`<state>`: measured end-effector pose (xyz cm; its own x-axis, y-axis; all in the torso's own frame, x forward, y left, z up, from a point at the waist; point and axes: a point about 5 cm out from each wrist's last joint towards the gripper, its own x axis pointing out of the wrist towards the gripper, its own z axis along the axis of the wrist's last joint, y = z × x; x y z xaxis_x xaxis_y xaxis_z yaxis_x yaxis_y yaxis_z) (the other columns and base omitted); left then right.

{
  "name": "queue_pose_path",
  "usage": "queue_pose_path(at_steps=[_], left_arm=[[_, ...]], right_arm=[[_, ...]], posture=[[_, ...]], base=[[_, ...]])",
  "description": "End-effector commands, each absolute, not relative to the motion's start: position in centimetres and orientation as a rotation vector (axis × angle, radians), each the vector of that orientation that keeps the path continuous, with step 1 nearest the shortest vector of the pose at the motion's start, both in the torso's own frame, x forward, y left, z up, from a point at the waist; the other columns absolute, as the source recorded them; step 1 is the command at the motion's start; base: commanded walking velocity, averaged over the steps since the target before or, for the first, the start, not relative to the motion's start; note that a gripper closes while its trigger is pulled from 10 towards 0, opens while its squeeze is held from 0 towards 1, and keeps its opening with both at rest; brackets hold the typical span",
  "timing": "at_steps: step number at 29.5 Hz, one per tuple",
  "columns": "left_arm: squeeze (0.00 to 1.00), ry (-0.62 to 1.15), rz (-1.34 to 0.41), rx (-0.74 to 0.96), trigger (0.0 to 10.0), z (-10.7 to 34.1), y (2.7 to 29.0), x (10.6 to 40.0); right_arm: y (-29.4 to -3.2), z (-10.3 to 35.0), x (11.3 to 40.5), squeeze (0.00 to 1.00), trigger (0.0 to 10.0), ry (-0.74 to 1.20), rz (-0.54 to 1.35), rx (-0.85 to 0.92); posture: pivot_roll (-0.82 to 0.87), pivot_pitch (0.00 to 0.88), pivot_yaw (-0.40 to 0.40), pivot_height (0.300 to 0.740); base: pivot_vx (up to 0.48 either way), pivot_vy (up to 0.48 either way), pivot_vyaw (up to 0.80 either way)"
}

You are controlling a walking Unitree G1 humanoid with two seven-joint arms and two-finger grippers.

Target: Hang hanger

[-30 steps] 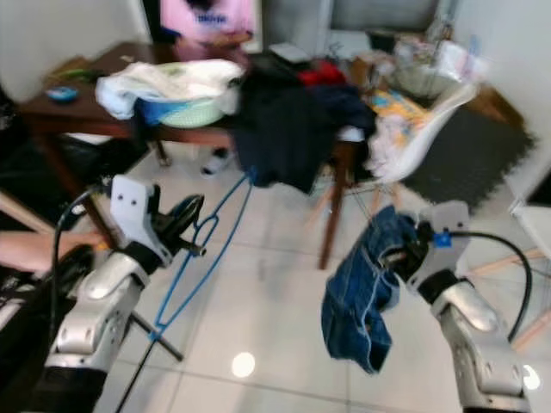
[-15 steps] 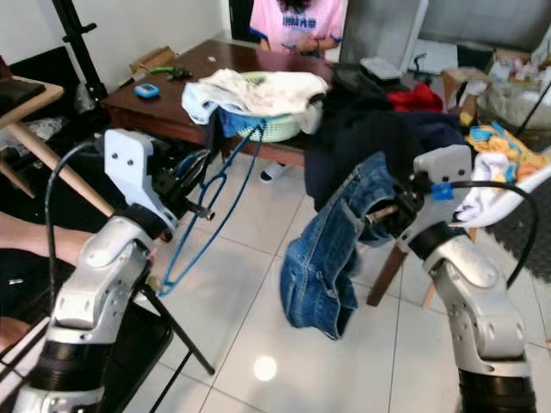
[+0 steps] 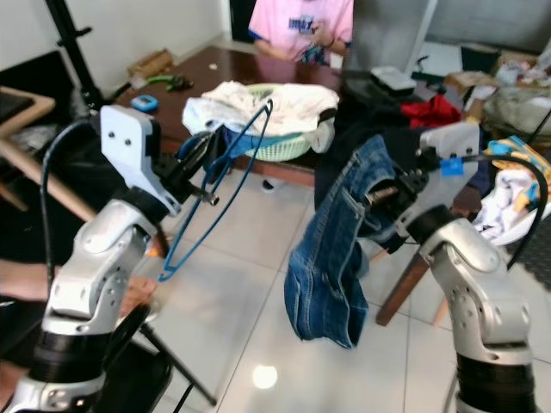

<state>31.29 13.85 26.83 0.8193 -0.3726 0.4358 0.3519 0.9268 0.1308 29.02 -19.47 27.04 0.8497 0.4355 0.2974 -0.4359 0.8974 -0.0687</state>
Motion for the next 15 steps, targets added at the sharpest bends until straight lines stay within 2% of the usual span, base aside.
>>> queue_pose_path(at_steps=[1,5,15], left_arm=[[0.00,-0.489,-0.410,0.045,10.0,27.4,13.3,31.1],[0.00,-0.499,-0.411,0.044,10.0,27.8,13.3,31.1],[0.00,-0.632,-0.413,0.097,10.0,32.3,13.5,30.6]], right_arm=[[-19.8,27.8,28.7,0.00,10.0,-0.344,0.448,0.002],[-19.5,28.1,28.7,0.00,10.0,-0.351,0.458,0.006],[-18.5,30.1,28.5,0.00,10.0,-0.406,0.494,0.002]], posture=[[0.02,0.092,-0.032,0.740],[0.02,0.092,-0.032,0.740],[0.02,0.091,-0.032,0.740]], base=[[0.480,0.000,-0.80],[0.480,0.000,-0.80],[0.480,0.000,-0.80]])
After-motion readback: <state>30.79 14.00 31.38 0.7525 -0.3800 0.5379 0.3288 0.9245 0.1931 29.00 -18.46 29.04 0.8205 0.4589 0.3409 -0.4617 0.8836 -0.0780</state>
